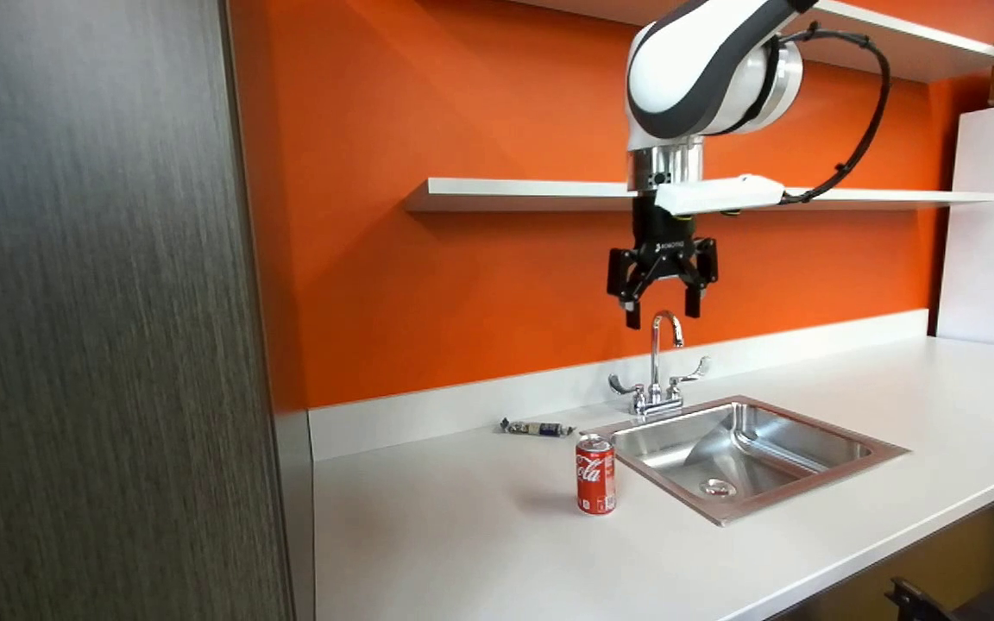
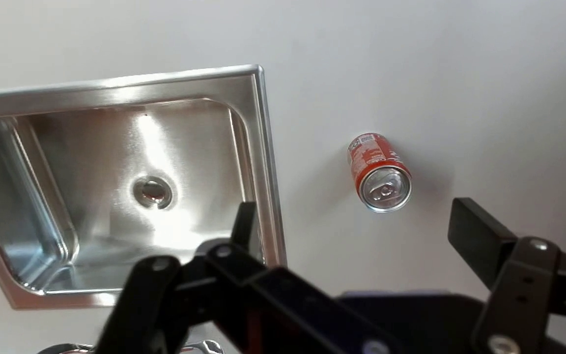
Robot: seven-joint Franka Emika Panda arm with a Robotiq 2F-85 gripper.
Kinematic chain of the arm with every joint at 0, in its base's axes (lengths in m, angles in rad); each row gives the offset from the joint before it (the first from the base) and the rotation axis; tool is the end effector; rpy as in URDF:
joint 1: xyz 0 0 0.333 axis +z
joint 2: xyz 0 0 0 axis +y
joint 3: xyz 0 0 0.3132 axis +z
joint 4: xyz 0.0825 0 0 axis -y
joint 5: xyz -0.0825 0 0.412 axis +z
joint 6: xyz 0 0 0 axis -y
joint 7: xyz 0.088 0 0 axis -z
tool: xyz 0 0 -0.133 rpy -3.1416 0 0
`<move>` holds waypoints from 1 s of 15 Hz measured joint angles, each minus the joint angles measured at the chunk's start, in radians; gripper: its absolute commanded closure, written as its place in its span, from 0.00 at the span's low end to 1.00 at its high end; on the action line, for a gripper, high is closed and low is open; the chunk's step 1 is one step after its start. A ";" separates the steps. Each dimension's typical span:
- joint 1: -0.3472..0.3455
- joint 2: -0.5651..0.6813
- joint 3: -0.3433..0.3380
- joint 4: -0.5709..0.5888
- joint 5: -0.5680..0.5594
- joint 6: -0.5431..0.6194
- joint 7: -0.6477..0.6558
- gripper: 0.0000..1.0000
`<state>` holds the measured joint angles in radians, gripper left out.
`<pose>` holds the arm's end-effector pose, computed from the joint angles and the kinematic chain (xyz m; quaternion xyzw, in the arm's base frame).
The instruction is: Put the red can inside the sink
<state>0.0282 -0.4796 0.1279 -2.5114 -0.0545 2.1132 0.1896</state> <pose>0.4287 0.0622 0.4129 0.9978 -0.0096 0.0469 0.0462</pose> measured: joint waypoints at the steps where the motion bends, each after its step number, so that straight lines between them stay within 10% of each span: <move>1: 0.002 0.028 0.003 0.008 0.004 0.017 0.010 0.00; 15: 0.046 0.428 0.006 0.147 0.017 0.205 0.047 0.00</move>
<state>0.0739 -0.0521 0.1340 -2.3645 -0.0378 2.3182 0.2364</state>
